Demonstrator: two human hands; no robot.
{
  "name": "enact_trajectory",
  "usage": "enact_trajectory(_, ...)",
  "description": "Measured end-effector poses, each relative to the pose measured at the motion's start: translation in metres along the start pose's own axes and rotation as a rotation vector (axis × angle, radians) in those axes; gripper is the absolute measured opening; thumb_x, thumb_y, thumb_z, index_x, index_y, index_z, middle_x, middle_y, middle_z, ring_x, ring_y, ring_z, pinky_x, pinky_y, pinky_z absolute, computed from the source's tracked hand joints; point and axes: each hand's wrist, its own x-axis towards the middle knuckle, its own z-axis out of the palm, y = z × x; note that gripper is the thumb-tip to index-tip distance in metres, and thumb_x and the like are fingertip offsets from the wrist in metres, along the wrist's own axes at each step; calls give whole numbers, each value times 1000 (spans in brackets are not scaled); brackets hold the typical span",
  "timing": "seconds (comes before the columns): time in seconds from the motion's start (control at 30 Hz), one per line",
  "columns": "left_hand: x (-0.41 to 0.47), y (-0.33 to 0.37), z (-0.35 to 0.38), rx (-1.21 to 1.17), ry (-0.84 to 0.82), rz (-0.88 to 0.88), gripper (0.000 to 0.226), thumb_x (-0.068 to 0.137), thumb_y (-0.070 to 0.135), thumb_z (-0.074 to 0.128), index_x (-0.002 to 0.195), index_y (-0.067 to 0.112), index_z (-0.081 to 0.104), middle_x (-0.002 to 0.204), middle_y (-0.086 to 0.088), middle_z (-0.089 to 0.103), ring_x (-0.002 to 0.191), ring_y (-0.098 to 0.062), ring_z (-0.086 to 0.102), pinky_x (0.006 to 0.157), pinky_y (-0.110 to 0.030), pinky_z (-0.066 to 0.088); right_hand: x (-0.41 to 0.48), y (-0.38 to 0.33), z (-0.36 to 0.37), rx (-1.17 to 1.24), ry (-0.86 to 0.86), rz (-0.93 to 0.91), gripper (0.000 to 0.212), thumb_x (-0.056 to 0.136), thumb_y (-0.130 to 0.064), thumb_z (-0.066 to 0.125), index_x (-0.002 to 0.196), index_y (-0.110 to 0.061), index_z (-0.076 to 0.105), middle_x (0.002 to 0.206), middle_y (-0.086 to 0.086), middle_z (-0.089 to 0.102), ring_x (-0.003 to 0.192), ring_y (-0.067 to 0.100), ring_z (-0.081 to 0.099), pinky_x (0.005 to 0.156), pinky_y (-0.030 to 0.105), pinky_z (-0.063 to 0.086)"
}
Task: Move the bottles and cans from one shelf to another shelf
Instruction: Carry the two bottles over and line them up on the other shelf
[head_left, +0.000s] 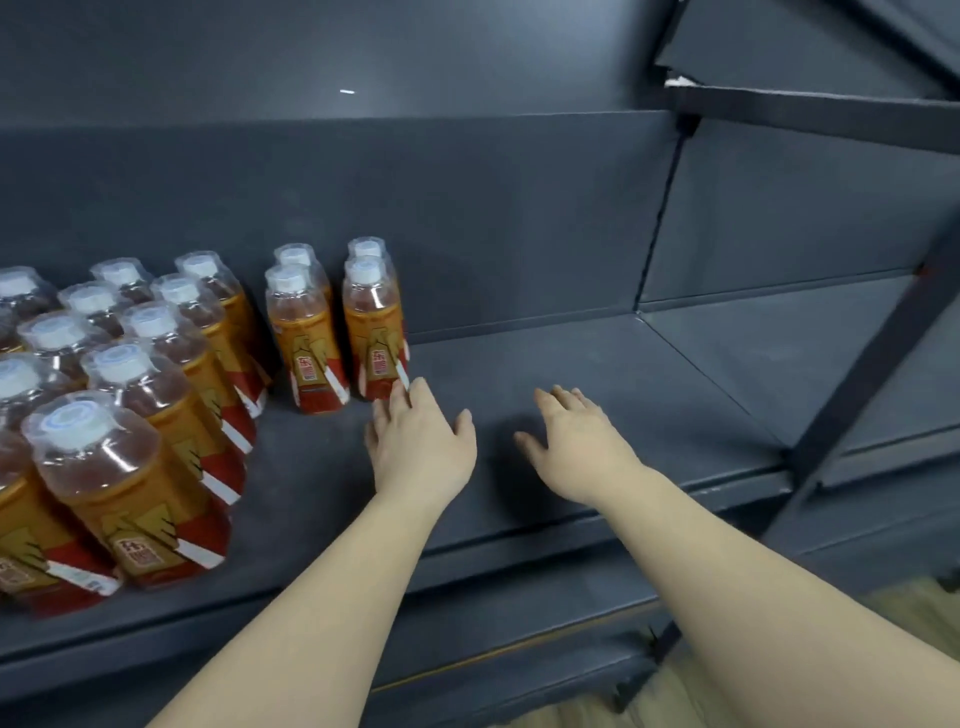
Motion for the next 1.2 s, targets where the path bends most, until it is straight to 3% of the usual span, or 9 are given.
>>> enact_trajectory(0.13,-39,48,22,62,-90,116,71,101,50,42,157,14,17,165,-10,16,152,-33,12,122,-50,17,-46,47,-18,15,12,41,66,104,-48,39,158,-16,18,166,11,15,154,30,8,124,44,12)
enact_trajectory(0.3,-90,109,54,87,-161,279,69,100,50,42,154,13,23,163,-11,22,148,-35,20,119,-51,22,-110,107,-42,49,75,129,61,105,-46,39,155,-14,26,159,13,30,150,33,19,121,44,18)
enact_trajectory(0.5,-157,190,93,76,-199,518,61,99,49,44,146,11,35,147,-7,44,132,-30,40,112,-47,32,-193,186,-74,69,128,287,64,105,-46,37,159,-15,19,165,9,19,153,27,10,124,43,11)
enact_trajectory(0.77,-228,287,144,60,-321,789,62,100,50,42,147,10,35,151,-7,42,138,-28,37,115,-47,30,-285,280,-109,57,222,554,61,105,-45,36,156,-13,25,158,12,32,148,30,23,120,41,19)
enact_trajectory(1.0,-246,361,187,32,-406,935,62,101,46,43,149,10,32,150,-8,42,138,-28,37,115,-48,29,-314,348,-120,80,259,723,65,105,-48,35,159,-16,19,165,10,19,153,29,13,124,43,13)
enact_trajectory(1.2,-229,424,232,-5,-463,986,64,101,48,41,151,11,29,156,-8,35,143,-28,31,118,-48,25,-294,410,-143,22,284,799,64,104,-50,36,157,-16,23,161,12,26,149,31,20,121,45,20)
